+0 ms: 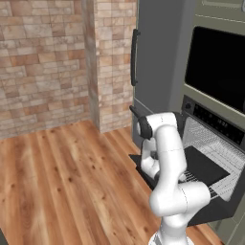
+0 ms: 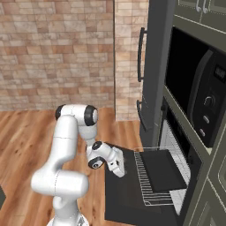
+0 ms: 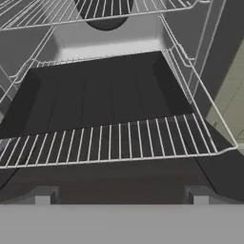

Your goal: Take the baked cake out of the oven and place it on the plate for cooling. Then close the oven door.

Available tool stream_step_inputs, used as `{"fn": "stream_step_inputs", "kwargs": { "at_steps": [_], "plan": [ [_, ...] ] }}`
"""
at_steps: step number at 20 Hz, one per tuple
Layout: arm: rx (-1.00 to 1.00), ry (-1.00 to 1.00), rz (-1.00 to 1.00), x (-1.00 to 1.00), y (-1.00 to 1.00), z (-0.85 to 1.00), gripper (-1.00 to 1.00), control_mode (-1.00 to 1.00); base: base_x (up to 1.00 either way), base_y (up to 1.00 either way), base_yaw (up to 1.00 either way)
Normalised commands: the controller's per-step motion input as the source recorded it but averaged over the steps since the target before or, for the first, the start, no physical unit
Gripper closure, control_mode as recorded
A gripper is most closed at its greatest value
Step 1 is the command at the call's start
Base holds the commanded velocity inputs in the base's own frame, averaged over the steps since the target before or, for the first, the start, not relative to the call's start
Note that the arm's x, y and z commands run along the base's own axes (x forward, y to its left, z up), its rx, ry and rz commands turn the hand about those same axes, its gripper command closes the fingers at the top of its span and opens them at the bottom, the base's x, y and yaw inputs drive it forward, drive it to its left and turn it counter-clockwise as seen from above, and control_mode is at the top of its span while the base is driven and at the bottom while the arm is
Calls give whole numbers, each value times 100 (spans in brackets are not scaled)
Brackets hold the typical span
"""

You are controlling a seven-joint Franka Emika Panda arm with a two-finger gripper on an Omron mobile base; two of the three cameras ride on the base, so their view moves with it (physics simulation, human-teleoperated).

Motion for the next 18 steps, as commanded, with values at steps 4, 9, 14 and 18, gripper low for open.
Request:
{"fn": "stream_step_inputs", "kwargs": {
  "at_steps": [4,9,14,18],
  "plan": [
    [-5,0,-28,30,-19,-24,-100,-100,0,0,0],
    [-12,0,-21,34,-24,-11,-100,-100,0,0,0],
    [-22,2,-11,22,-15,-1,-100,-100,0,0,0],
    [-33,5,-2,14,1,-13,-100,-100,0,0,0]
  ]
}}
